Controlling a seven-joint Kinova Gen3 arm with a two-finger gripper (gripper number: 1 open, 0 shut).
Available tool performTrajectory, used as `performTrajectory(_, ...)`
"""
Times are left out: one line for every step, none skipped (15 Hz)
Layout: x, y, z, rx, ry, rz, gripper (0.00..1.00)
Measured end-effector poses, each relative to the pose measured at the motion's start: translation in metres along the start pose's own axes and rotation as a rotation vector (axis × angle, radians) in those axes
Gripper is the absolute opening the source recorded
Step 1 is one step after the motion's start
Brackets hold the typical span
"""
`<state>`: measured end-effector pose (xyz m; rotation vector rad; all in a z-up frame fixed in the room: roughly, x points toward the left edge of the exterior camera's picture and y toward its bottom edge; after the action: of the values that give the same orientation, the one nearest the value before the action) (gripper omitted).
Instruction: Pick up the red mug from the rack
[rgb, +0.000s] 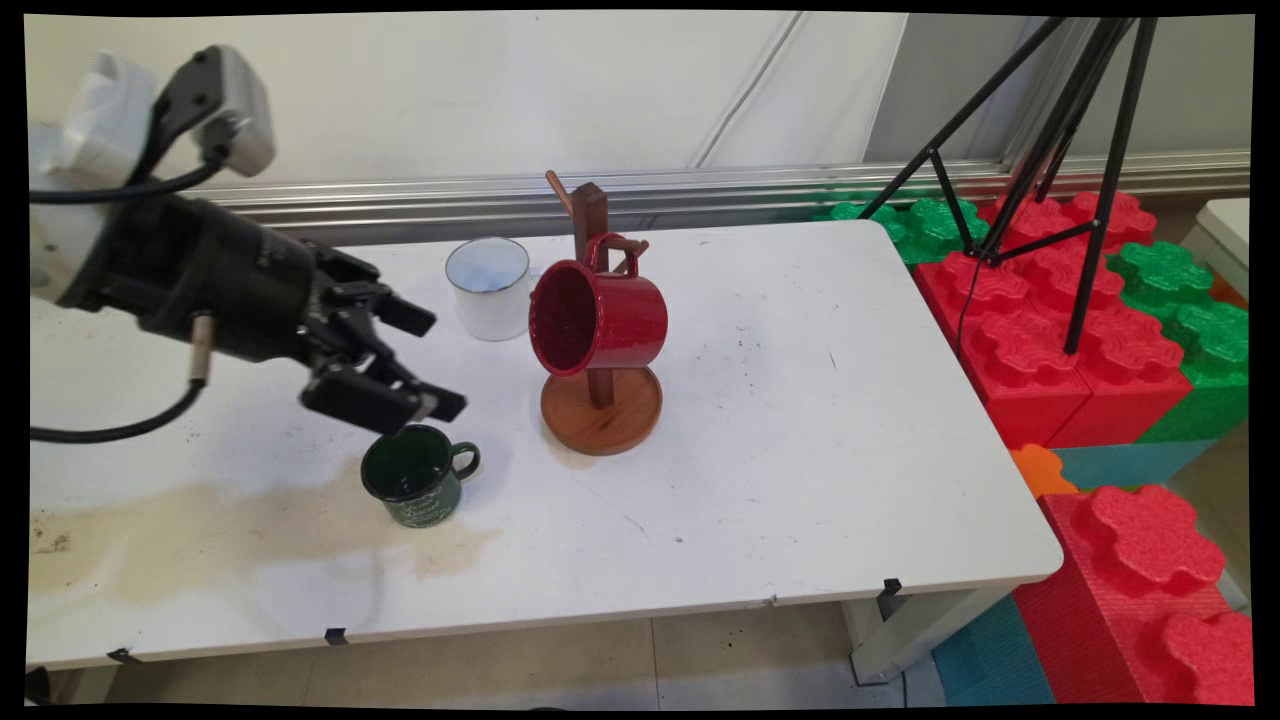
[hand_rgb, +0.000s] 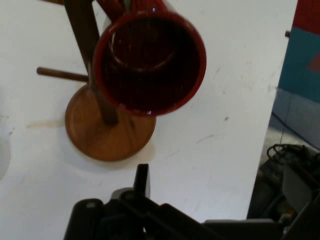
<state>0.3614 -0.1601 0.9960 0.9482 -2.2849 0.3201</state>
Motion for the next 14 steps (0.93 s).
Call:
performTrajectory(0.003, 0.002, 0.002, 0.001, 0.003, -0.007, 1.00)
performTrajectory(0.007, 0.004, 0.006, 0.002, 0.008, -0.019, 1.00)
performTrajectory(0.010, 0.006, 0.008, 0.002, 0.011, -0.028, 1.00)
performTrajectory(0.014, 0.008, 0.012, 0.004, 0.016, -0.042, 1.00)
performTrajectory(0.019, 0.011, 0.017, 0.005, 0.025, -0.058, 1.00)
performTrajectory(0.022, 0.013, 0.021, 0.008, 0.032, -0.069, 1.00)
performTrajectory(0.025, 0.015, 0.026, 0.011, 0.039, -0.079, 1.00)
performTrajectory(0.028, 0.016, 0.028, 0.014, 0.044, -0.085, 1.00)
performTrajectory(0.031, 0.018, 0.033, 0.018, 0.051, -0.094, 1.00)
performTrajectory(0.033, 0.019, 0.036, 0.021, 0.055, -0.100, 1.00)
performTrajectory(0.035, 0.020, 0.040, 0.026, 0.061, -0.108, 1.00)
performTrajectory(0.037, 0.021, 0.043, 0.029, 0.065, -0.114, 1.00)
performTrajectory(0.040, 0.022, 0.048, 0.034, 0.071, -0.123, 1.00)
performTrajectory(0.041, 0.023, 0.052, 0.038, 0.074, -0.130, 1.00)
